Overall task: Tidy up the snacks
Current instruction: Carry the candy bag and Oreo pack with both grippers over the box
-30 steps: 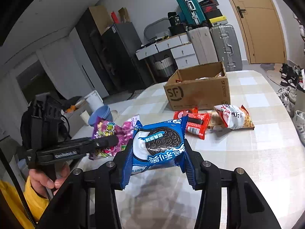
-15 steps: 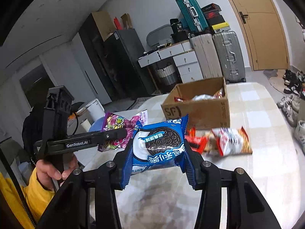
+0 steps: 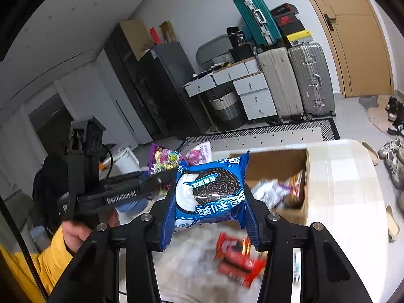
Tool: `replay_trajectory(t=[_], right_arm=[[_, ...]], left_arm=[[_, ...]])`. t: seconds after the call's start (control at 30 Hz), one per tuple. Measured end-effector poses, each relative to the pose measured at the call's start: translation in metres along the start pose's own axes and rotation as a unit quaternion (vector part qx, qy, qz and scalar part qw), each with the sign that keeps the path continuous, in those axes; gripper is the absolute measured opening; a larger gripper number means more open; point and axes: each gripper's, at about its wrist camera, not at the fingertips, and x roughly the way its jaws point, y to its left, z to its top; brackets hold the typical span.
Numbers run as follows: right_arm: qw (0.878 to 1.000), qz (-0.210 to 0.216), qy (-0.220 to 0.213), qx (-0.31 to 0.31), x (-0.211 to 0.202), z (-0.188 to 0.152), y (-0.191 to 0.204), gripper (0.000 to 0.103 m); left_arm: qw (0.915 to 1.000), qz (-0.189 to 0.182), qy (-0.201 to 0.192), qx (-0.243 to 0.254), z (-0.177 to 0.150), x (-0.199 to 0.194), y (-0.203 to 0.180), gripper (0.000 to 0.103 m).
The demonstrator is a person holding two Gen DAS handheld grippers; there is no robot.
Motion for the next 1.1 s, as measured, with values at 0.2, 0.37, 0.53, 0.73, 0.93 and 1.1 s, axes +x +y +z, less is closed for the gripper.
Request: replay_trajectory(t=[0.2,0.37,0.53,0.73,0.93,1.1], right_arm=[[0.998,-0.007,0.014,0.063,0.051,0.039,-0.044,0.047],[0.995,-0.024,0.03,0.088,0.087,0.055,-0.072,0.047],[0.994,-0.044,0.055,0.079,0.108,0.052,-0.081,0.047],[0.995,-0.033,0.062,0.074,0.12,0.048,-0.083,0.047],[0.994,-0.043,0.071,0.073,0.122,0.04,-0.087,0.047],[0.994,-0.041,0.073,0.072,0.119,0.04,-0.089,0.047]], left_arm=[[0.9981,0.043,0.016,0.04,0.051,0.058,-0.007,0.02],[0.997,0.034,0.046,0.051,0.072,0.111,-0.01,0.02],[0.9951,0.04,0.062,0.065,0.072,0.146,-0.012,0.021],[0.9947,0.03,0.072,0.067,0.065,0.171,-0.014,0.021],[0.9953,0.027,0.078,0.052,0.055,0.188,-0.007,0.021],[0.9944,0.034,0.085,0.053,0.045,0.196,-0.006,0.021]])
